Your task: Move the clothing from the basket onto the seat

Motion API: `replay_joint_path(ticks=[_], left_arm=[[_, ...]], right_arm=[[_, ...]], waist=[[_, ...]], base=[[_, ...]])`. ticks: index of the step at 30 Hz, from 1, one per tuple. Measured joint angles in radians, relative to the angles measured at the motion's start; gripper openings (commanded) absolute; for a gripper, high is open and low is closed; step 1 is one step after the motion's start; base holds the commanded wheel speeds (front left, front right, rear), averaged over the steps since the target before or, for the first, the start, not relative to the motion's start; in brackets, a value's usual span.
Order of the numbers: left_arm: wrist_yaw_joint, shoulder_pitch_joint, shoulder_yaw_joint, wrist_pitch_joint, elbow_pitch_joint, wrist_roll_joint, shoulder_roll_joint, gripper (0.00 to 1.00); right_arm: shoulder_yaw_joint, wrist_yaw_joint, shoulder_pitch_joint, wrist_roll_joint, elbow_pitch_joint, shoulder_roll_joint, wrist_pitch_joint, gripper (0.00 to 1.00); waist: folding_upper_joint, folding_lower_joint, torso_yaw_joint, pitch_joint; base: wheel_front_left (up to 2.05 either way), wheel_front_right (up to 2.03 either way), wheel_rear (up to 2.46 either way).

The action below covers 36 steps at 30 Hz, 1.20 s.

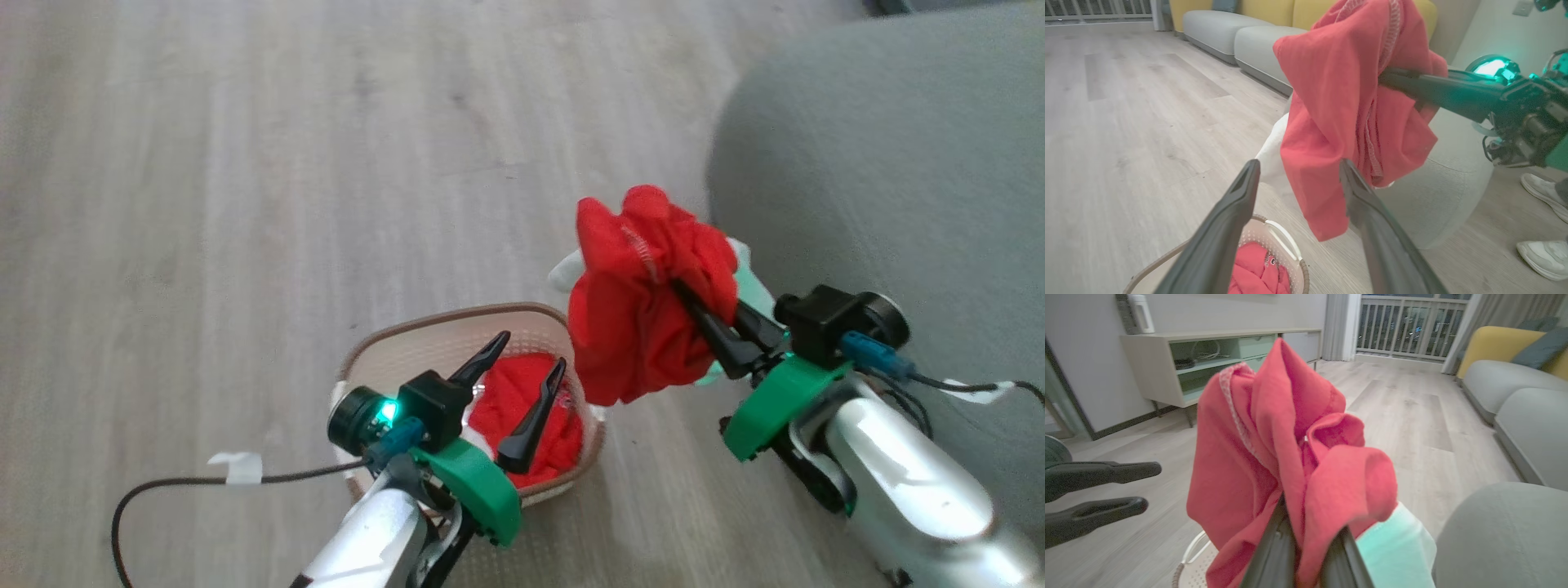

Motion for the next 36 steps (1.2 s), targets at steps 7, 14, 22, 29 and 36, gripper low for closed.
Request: replay_joint_path(ticks=[7, 14, 22, 29, 36], left_arm=[[-0.001, -0.017, -0.006, -0.001, 0.007, 0.000, -0.001, 1.00], [-0.002, -0.017, -0.018, -0.001, -0.002, 0.000, -0.002, 1.00], [-0.002, -0.048, -0.031, -0.001, -0.009, 0.014, -0.001, 1.00], [-0.002, -0.170, -0.031, 0.039, -0.052, 0.060, 0.043, 1.00], [0.000, -0.236, -0.016, 0.124, -0.150, 0.090, 0.108, 1.00]], right_arm=[[-0.078, 0.000, 0.066, -0.025, -0.026, -0.024, 0.000, 0.00], [-0.151, 0.000, 0.077, -0.040, -0.055, -0.021, 0.000, 0.00], [-0.242, 0.000, 0.074, -0.055, -0.081, 0.019, 0.000, 0.00], [-0.446, 0.000, -0.143, -0.037, -0.059, 0.039, 0.000, 0.00], [-0.647, 0.000, -0.471, -0.008, 0.085, -0.007, 0.000, 0.00]], waist=[[0.0000, 0.0000, -0.127, 0.026], [0.0000, 0.0000, -0.221, 0.055], [0.0000, 0.0000, -0.261, 0.130], [0.0000, 0.0002, -0.258, 0.291], [0.0000, 0.0004, -0.240, 0.493]], base=[[0.00, 0.00, 0.00], [0.00, 0.00, 0.00], [0.00, 0.00, 0.00], [0.00, 0.00, 0.00], [0.00, 0.00, 0.00]])
